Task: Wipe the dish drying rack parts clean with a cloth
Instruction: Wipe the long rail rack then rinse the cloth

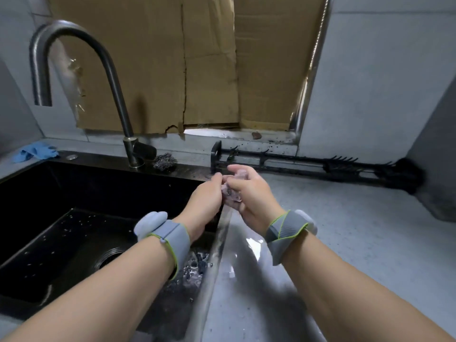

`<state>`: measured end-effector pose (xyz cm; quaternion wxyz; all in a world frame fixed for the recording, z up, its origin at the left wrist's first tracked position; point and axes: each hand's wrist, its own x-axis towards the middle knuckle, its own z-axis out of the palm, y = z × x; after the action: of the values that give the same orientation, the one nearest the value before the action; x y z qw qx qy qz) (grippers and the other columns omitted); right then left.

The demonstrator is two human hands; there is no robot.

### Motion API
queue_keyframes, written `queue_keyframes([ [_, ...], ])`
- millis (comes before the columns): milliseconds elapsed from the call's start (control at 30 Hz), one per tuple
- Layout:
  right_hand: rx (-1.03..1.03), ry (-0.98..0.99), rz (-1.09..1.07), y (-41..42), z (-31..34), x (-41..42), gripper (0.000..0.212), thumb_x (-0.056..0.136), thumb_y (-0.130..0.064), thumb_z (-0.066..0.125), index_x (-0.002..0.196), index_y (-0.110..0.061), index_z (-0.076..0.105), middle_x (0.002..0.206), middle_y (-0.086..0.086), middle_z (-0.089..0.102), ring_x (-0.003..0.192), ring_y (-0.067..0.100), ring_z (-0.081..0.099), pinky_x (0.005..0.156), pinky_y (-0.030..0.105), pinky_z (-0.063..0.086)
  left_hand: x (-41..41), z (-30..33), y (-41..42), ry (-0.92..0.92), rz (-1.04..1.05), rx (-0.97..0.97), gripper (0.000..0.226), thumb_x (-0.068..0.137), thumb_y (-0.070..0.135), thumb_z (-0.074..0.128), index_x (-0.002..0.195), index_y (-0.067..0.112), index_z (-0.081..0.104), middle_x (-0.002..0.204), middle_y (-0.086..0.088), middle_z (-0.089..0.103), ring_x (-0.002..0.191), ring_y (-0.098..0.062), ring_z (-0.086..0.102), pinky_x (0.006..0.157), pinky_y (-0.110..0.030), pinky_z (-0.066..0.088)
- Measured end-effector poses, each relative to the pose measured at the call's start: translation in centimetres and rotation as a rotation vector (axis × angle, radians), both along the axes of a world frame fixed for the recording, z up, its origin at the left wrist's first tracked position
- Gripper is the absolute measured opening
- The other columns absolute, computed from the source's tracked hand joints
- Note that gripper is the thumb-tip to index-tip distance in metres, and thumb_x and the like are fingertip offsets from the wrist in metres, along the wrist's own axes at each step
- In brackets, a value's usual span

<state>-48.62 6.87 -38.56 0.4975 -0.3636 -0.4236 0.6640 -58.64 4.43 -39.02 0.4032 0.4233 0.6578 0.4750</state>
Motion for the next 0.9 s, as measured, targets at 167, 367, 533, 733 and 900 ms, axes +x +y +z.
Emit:
queue_keyframes([
  [167,0.027,-0.130,-0.131,3.0,0.1,9.1,0.041,0.089,0.017,0.039,0.111,-0.009,0.060,0.087,0.012,0.057,0.067,0.022,0.061,0.069,0.040,0.053,5.0,-1.5,2.7,0.358,-0.268,0.093,0.027,0.097,0.038,0.050,0.082,0.023,0.066,0.080,0.000,0.066,0.080,-0.025,0.061,0.079,-0.038,0.050],
  [367,0.255,-0.931,-0.349,8.8,-0.2,20.4,0.024,0.085,-0.004,0.053,0.089,-0.020,0.071,0.070,-0.001,0.060,0.051,0.013,0.056,0.051,0.031,0.050,7.9,-3.2,6.4,1.014,-0.418,0.065,0.037,0.098,0.049,0.044,0.127,0.032,0.060,0.128,-0.004,0.057,0.121,-0.028,0.053,0.102,-0.037,0.043],
  [533,0.530,-1.847,-0.227,13.3,-0.2,23.9,0.025,0.091,-0.031,0.056,0.114,-0.023,0.064,0.122,0.010,0.057,0.106,0.037,0.060,0.077,0.034,0.045,7.9,-4.3,7.2,1.246,-0.451,0.002,0.051,0.092,0.070,0.039,0.135,0.043,0.047,0.137,0.002,0.047,0.129,-0.027,0.042,0.104,-0.047,0.041],
  [733,0.772,-2.038,-0.203,15.4,-2.9,20.3,0.020,0.091,-0.023,0.052,0.107,-0.018,0.063,0.114,0.007,0.048,0.084,0.039,0.064,0.061,0.036,0.040,8.1,-4.6,7.2,1.263,-0.430,0.017,0.055,0.091,0.073,0.038,0.137,0.044,0.046,0.132,0.005,0.047,0.126,-0.025,0.044,0.100,-0.043,0.043],
  [900,0.777,-2.106,-0.137,16.2,-2.9,19.0,0.019,0.087,-0.010,0.050,0.098,-0.014,0.065,0.101,0.007,0.064,0.079,0.033,0.064,0.060,0.034,0.038,7.9,-5.2,7.1,1.243,-0.431,0.019,0.056,0.092,0.073,0.038,0.140,0.045,0.044,0.134,0.005,0.045,0.127,-0.024,0.043,0.100,-0.043,0.041],
])
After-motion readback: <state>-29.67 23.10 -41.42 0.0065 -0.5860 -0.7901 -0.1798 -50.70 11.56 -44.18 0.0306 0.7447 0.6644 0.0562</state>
